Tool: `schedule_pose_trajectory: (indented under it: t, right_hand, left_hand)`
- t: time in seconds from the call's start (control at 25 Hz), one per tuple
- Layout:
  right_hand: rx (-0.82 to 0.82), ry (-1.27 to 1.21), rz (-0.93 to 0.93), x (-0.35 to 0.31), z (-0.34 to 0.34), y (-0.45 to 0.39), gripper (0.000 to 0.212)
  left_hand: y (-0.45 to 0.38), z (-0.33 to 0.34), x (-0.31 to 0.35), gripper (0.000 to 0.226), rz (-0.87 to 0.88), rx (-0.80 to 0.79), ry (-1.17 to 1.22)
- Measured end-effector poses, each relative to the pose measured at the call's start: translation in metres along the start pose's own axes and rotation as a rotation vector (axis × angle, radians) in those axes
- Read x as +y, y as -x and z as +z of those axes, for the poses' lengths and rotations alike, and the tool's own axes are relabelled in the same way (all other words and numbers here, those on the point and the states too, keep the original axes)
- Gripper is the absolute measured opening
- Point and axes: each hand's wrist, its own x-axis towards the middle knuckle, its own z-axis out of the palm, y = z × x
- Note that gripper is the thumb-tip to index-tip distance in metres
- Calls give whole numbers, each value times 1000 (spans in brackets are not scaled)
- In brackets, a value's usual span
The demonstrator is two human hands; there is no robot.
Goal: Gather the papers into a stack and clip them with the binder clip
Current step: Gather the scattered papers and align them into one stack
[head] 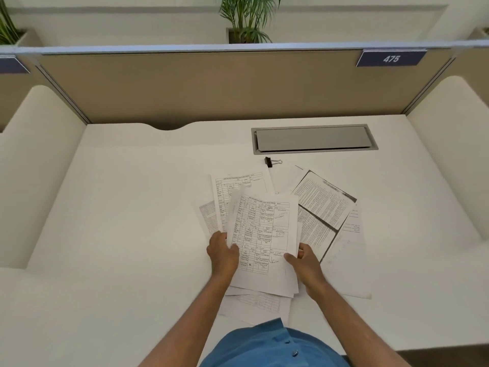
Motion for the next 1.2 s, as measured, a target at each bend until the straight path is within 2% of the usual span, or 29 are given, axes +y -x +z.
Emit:
schedule_pose_trajectory:
  t: [0.12,0.28,0.44,0.64,0.8,0.92,1.08,1.2]
  right_hand:
    - [-49,18,-29,-3,6,0,38]
    - [-62,105,-108,-1,11,-2,42]
    - [-45,133,-159,-10,8,8,47]
    - [-79,12,-238,-42,-5,14,40]
    - [-127,-77,-294,-74,-4,11,38]
    - [-142,-29,-383,-83,-1,11,38]
    - [-80,-69,-491,-100,-6,16,23]
    - [-43,-179,-527,-108,-10,24,25]
  left_hand:
    - [-3,-11,7,36,-92,-89,225]
    - [-3,-12,6,40,-159,-230,315]
    - [3,-9,3,35,-152,-217,383]
    - [-6,-32,26,35,-93,-278,661]
    - [-14,-43,55,31,-37,-190,668]
    - [-15,-53,73,33,19,-166,737]
    - [-3,-81,101,34,237,-262,753]
    - [7,-98,117,27,355,-295,688]
